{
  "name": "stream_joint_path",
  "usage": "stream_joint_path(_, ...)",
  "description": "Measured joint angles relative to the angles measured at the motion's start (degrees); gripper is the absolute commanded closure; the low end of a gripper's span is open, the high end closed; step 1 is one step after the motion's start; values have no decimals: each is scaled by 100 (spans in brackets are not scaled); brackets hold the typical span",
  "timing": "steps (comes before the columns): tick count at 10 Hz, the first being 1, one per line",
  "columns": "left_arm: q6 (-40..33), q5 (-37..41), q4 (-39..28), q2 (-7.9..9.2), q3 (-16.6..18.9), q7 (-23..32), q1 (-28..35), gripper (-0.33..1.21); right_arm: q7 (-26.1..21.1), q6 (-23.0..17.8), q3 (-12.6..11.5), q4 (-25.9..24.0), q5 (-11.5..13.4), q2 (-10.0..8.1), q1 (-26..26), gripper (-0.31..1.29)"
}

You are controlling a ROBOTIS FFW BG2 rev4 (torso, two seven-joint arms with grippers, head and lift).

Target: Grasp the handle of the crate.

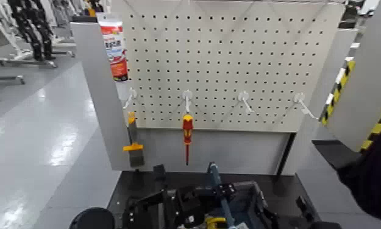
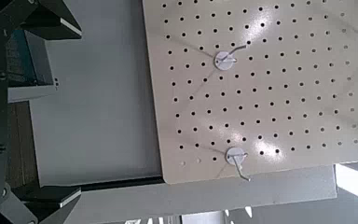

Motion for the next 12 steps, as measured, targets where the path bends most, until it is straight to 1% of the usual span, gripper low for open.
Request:
stream_joint_path(2, 38, 73, -297, 44, 124, 209, 174, 119, 15, -6, 0, 0, 0, -4, 7, 13)
stream_joint_path(4, 27, 126, -574, 79, 252, 370, 347, 119, 149, -7, -32, 0, -6, 14, 15, 13)
stream_joint_path(7, 22, 331, -893, 128, 304, 610, 564, 119, 194, -25, -50, 0, -17, 28, 15, 13)
stream_joint_path(12, 22, 411, -977, 142, 338, 639, 637, 119, 162, -80, -63, -8, 41, 39, 16, 13)
